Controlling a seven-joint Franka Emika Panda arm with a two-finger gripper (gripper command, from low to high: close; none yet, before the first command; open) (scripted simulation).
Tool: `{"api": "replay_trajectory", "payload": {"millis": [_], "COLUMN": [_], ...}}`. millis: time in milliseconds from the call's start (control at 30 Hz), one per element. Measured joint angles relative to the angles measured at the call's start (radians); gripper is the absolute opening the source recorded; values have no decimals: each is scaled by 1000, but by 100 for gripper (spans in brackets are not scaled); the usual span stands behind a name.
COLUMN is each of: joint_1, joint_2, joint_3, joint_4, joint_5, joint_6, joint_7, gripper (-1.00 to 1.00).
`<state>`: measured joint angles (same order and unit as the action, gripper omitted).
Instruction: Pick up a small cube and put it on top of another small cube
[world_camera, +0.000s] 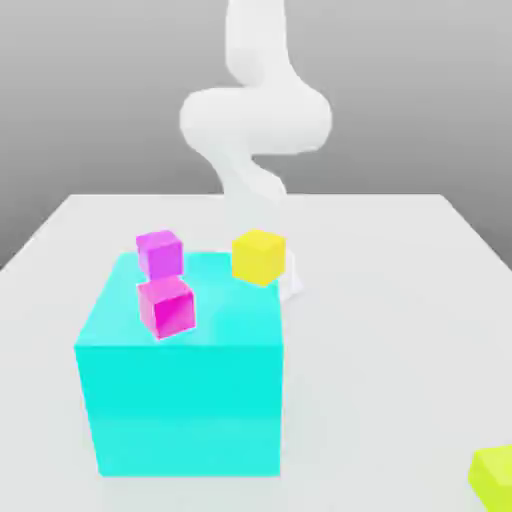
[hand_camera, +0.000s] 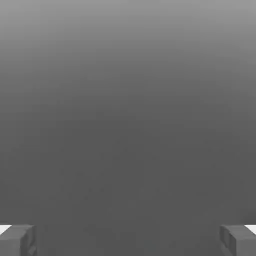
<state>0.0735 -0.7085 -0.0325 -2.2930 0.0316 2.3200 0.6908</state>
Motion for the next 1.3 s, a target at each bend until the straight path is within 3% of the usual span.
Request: {"api": "replay_trajectory", "payload": {"millis": [333, 633, 833, 1033, 1167, 1200, 1300], "joint_1": [249, 384, 436, 500, 509, 508, 508], "joint_2": [372, 695, 896, 1081, 1225, 1249, 1249], "joint_3": [-83, -48, -11, 5, 8, 9, 9], "joint_4": [29, 53, 64, 74, 101, 106, 106], "joint_5": [143, 214, 162, 17, -2, -1, -1], "joint_6": [78, 152, 216, 287, 390, 408, 407], "joint_7": [-451, -811, -983, -1087, -1103, -1105, -1105], "gripper": [0, 0, 0, 0, 0, -100, -100]}}
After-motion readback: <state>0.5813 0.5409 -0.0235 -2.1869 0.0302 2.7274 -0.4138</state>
